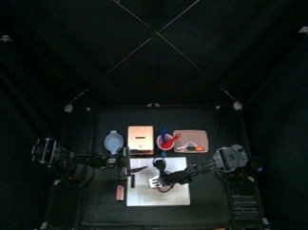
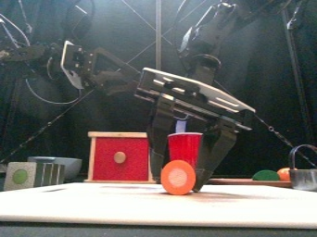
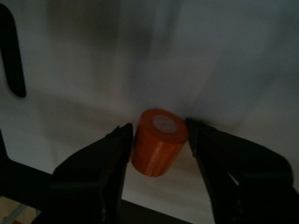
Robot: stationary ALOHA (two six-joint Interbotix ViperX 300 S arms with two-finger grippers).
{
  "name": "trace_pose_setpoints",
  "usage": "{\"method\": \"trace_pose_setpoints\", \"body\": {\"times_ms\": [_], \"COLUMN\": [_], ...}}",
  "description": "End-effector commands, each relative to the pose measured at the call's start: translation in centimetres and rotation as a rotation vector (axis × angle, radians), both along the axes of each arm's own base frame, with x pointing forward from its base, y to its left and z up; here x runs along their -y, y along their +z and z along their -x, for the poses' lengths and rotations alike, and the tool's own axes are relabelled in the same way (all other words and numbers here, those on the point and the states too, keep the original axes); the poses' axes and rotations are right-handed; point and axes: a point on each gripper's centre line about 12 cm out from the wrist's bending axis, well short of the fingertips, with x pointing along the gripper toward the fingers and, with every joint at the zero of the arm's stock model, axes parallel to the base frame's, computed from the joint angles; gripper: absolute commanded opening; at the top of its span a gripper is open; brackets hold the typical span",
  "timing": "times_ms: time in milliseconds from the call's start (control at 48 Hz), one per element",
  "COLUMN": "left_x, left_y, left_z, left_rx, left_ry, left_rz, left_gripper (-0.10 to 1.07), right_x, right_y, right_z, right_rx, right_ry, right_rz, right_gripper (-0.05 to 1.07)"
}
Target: Place carrot bottom on plate
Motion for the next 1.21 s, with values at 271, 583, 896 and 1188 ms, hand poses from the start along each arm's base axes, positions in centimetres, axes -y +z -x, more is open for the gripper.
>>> {"method": "trace_pose_setpoints", "body": {"times_ms": [271, 583, 896, 1188], "left_x": [0.1, -0.2, -0.5, -1.2], "left_y": [1.2, 1.6, 1.8, 1.9], "left_z": [-0.2, -0.5, -0.9, -1.1], "left_rx": [0.040, 0.055, 0.061, 0.065], "left_ry": [-0.001, 0.008, 0.029, 0.075], "left_rz": [0.000, 0.001, 0.023, 0.049], "left_gripper": [1.02, 1.02, 1.02, 1.02], "right_x": [0.7, 4.3, 12.2, 19.2], "right_y": [3.5, 7.1, 7.4, 7.0], "right_z": [0.5, 7.4, 15.8, 23.2], "right_rx": [0.033, -0.054, -0.097, -0.145], "right_ry": [0.054, 0.056, -0.030, -0.160], "right_rz": [0.061, 0.131, 0.204, 0.280], "right_gripper": [0.71, 0.71, 0.70, 0.70]}}
